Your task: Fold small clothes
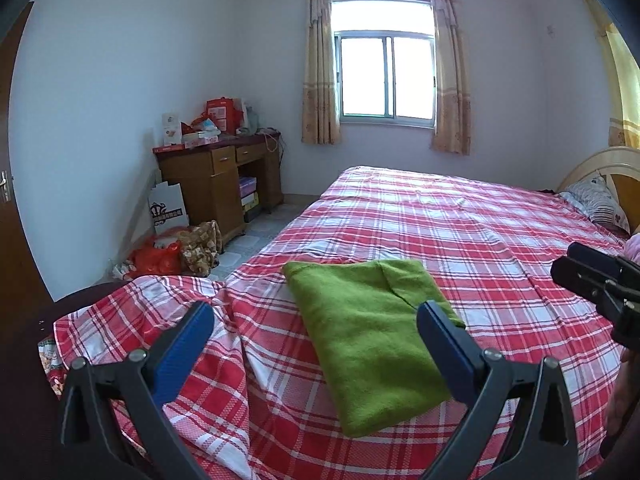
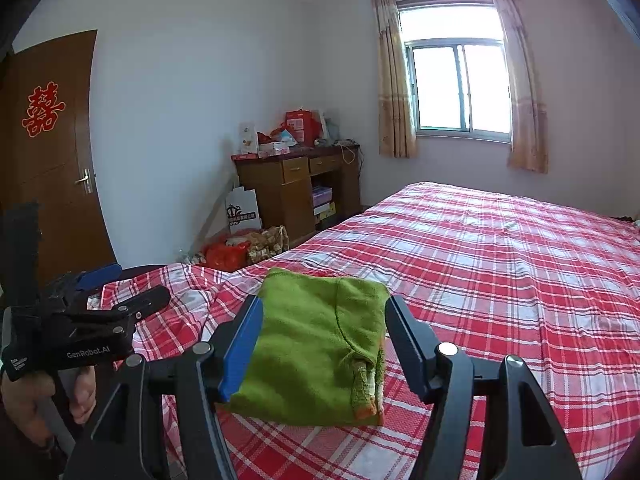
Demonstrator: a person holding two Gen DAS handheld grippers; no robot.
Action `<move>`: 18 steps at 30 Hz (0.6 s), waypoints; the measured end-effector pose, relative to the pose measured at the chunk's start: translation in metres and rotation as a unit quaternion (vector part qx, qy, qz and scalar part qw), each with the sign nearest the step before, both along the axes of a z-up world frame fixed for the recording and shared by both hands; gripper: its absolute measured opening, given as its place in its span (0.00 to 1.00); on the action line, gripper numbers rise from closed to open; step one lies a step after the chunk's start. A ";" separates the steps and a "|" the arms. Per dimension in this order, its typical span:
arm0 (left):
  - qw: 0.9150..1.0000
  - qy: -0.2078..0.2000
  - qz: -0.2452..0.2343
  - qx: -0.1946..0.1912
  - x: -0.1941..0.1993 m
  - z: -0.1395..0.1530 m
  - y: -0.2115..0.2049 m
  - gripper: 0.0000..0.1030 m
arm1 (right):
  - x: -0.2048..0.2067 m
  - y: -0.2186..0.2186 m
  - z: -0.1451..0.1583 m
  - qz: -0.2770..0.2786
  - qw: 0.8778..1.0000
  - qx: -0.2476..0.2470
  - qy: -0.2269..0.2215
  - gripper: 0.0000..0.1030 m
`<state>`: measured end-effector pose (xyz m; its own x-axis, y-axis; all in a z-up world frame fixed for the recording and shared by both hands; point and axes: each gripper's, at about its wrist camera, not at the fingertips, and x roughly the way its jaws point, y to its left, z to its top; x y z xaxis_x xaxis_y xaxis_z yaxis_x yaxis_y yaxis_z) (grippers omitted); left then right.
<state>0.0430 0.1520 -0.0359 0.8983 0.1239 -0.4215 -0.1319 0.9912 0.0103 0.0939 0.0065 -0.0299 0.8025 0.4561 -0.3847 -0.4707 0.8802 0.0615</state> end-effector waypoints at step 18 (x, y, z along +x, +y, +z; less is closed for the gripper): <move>1.000 0.006 -0.003 0.004 -0.001 0.002 -0.002 1.00 | -0.004 -0.003 0.004 0.002 1.000 0.006 -0.009 0.63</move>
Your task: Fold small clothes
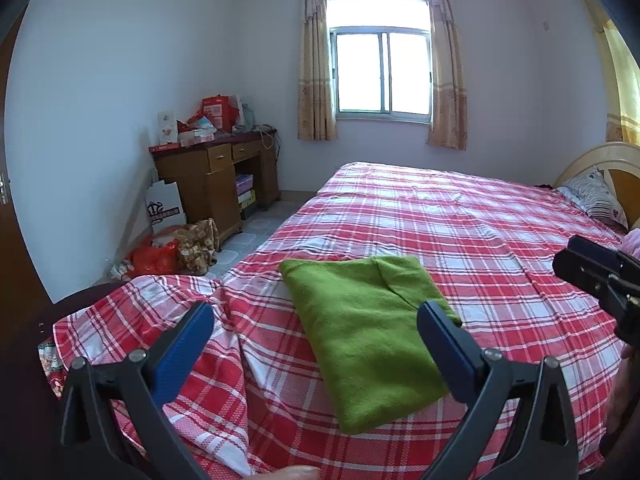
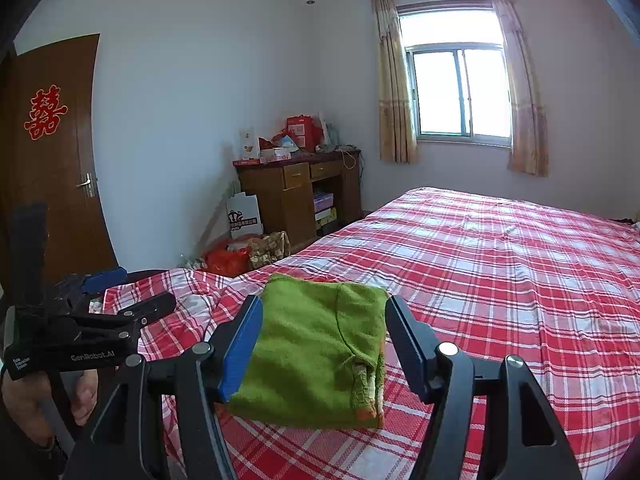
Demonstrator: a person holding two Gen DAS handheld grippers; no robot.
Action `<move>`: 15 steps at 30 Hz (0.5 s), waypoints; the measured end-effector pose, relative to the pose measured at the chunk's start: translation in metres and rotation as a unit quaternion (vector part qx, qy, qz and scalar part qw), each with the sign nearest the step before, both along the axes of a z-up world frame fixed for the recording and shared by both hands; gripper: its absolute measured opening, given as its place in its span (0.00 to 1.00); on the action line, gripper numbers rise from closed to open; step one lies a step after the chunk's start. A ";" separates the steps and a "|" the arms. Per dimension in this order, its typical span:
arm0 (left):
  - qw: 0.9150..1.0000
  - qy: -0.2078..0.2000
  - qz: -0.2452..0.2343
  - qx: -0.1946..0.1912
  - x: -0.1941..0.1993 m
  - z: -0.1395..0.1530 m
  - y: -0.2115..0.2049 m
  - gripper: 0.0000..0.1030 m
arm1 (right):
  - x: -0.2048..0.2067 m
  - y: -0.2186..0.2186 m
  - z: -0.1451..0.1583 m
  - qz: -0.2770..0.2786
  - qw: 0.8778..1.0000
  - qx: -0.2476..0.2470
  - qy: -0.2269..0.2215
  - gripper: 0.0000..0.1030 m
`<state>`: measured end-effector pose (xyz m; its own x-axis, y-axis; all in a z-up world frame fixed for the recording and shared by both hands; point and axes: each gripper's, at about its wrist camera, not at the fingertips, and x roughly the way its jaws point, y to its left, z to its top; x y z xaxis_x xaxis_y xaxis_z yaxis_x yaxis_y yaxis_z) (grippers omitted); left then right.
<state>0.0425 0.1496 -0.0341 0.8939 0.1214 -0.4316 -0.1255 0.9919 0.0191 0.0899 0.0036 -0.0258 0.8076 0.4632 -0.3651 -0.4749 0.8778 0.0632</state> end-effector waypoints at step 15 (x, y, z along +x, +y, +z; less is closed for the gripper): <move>1.000 0.002 0.010 0.004 0.002 0.001 0.001 1.00 | -0.004 0.004 -0.001 0.010 1.000 -0.003 0.000 0.63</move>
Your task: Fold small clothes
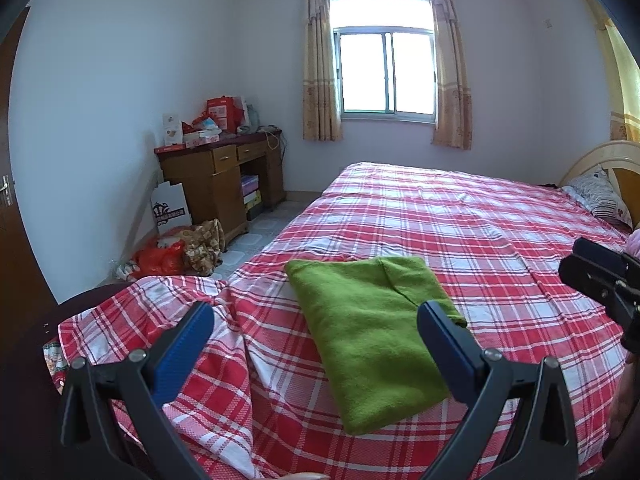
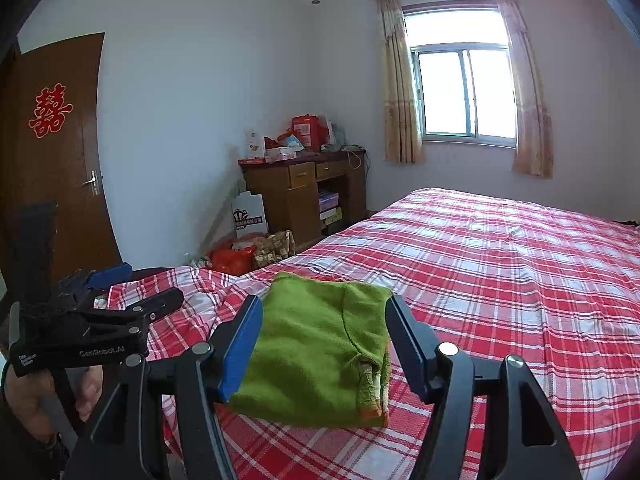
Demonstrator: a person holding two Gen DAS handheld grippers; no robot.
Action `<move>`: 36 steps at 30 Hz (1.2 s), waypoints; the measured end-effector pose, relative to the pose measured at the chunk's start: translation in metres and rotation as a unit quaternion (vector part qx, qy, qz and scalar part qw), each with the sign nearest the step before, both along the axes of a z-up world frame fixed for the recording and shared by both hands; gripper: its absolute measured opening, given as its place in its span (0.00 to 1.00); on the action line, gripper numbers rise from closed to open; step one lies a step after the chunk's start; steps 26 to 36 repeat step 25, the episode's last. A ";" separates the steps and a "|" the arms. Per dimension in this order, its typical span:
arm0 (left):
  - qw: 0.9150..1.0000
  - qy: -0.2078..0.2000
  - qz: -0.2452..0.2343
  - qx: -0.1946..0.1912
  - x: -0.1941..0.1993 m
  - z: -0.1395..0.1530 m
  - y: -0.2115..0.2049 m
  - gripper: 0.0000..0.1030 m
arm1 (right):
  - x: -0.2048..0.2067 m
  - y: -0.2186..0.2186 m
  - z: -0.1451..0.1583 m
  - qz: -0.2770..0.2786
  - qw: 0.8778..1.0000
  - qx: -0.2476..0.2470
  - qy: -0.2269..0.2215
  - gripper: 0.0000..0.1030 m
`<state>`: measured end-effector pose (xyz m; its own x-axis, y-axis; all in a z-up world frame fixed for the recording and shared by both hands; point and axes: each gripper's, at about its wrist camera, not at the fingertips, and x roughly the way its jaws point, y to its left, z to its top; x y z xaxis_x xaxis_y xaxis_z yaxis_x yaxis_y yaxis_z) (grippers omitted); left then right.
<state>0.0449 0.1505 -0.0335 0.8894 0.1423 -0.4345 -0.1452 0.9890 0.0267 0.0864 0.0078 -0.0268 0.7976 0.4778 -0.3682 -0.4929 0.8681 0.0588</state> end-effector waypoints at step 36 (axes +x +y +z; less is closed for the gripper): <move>1.000 0.002 0.015 0.010 0.006 -0.010 0.005 1.00 | 0.002 0.002 -0.013 0.003 1.000 -0.005 0.012 0.63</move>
